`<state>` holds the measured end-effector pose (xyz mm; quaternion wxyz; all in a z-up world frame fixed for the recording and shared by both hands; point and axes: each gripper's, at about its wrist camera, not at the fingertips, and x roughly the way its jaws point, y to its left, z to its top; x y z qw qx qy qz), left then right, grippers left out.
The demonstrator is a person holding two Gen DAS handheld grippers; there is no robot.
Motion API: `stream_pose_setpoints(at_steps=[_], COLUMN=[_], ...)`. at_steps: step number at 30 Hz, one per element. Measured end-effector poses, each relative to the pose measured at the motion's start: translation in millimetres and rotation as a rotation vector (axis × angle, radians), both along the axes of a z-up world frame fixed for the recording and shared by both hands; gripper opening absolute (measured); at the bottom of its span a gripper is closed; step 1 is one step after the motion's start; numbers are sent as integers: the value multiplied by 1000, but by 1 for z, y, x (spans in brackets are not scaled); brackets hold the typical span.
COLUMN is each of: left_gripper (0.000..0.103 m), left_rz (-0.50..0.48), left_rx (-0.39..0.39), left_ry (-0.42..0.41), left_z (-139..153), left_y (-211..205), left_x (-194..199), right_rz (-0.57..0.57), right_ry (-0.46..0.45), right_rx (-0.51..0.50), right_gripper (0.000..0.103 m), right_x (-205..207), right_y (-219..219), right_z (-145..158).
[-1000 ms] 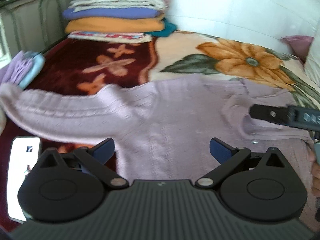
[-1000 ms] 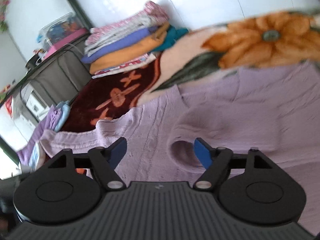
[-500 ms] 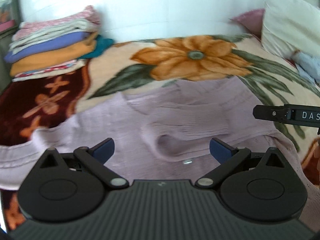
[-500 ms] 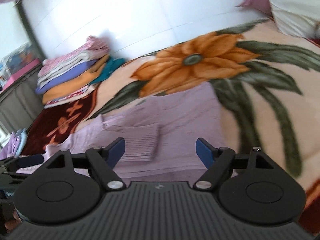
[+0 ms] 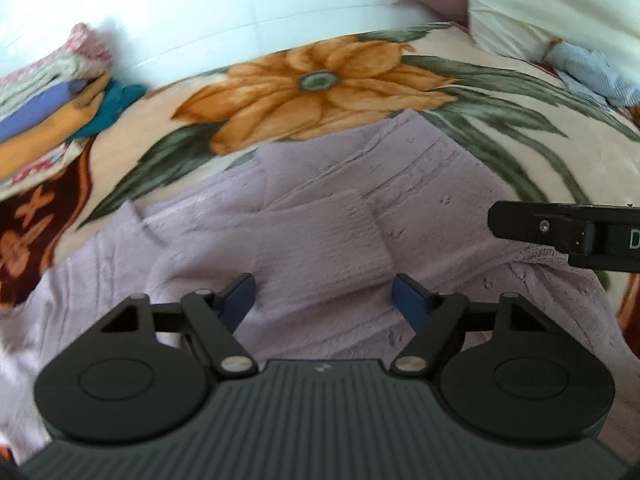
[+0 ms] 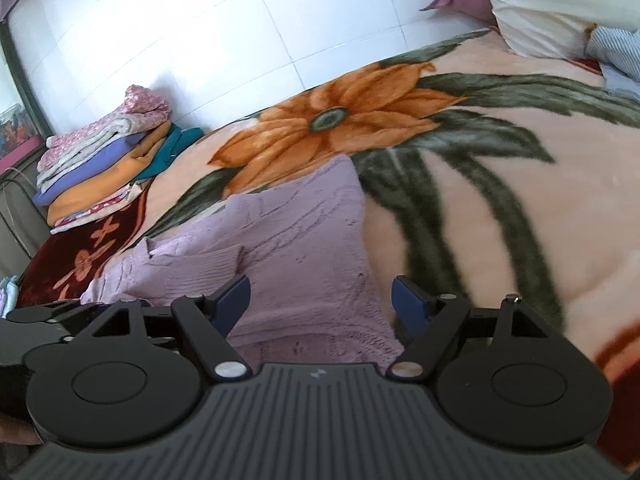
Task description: Fold small clothes
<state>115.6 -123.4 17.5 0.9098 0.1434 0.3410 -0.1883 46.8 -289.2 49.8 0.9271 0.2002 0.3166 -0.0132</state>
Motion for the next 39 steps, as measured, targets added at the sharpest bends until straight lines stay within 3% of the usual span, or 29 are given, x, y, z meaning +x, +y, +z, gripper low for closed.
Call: stream_pose_setpoints(at_steps=[2, 3, 4, 6, 7, 9, 15, 27, 32, 39], left_gripper=[76, 70, 61, 29, 21, 15, 14, 14, 14, 16], left_rz=[-26, -28, -24, -6, 4, 22, 92, 359, 470, 574], left_rx=[16, 34, 38, 6, -7, -43, -169, -267, -300, -276], left_ry=[-8, -18, -18, -8, -16, -22, -79, -156, -113, -7], left_z=[-4, -6, -8, -8, -5, 0, 25, 61, 50, 21], left_y=[-7, -11, -12, -11, -8, 0, 36, 133, 176, 218], left_x=[3, 4, 5, 7, 7, 7, 2, -9, -7, -15], right_rz=[-7, -9, -10, -10, -10, -8, 0, 45, 62, 91], right_ry=[7, 9, 11, 15, 16, 16, 13, 11, 20, 53], right_rx=[16, 21, 23, 29, 33, 37, 28, -4, -27, -64], right_gripper=[83, 83, 83, 83, 83, 83, 83, 83, 83, 83], right_x=[2, 2, 3, 4, 4, 4, 5, 7, 9, 16], right_y=[-3, -5, -4, -5, -6, -6, -4, 13, 21, 23], right_z=[-3, -5, -6, -8, -9, -10, -9, -4, -5, -9])
